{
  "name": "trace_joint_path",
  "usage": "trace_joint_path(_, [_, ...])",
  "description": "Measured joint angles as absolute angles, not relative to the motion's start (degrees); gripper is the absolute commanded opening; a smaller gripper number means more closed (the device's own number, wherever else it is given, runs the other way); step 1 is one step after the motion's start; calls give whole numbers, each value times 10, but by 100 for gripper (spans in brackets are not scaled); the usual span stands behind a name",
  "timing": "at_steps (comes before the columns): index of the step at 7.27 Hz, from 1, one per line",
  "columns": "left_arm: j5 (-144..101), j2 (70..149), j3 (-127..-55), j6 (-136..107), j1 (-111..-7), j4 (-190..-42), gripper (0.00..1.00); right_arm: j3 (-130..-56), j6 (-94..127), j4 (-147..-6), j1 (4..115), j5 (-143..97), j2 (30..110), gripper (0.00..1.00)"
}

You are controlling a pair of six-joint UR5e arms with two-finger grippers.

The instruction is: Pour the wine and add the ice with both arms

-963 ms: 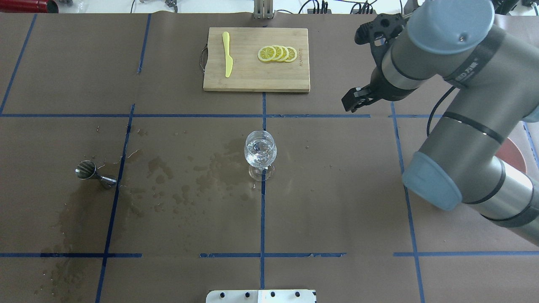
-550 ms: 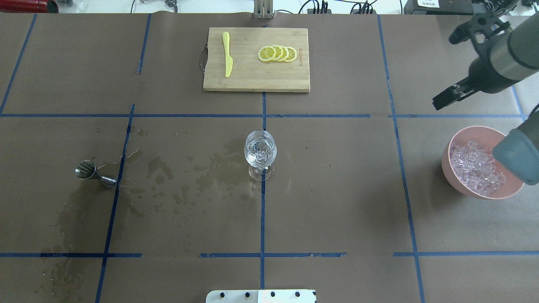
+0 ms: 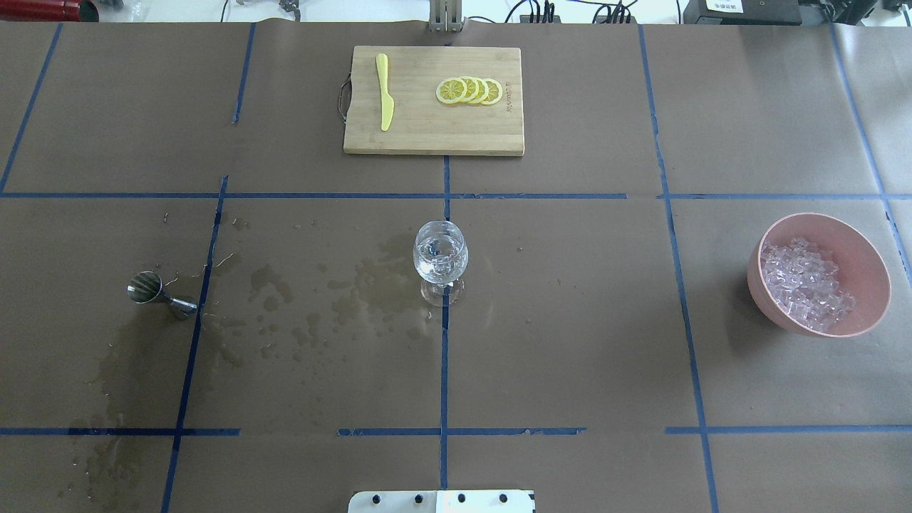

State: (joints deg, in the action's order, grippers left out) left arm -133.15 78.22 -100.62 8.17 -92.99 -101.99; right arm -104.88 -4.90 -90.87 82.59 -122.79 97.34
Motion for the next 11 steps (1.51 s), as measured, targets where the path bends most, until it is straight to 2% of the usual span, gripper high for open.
trace_joint_path(3, [-1332,780,-1005,82,-930,-1020,100,-1008,-61,-903,909,-1266,997,100])
trace_joint_path(11, [-1332,777,-1001,82,-929,-1019,100,-1004,-56,-901,918,-1273,999,100])
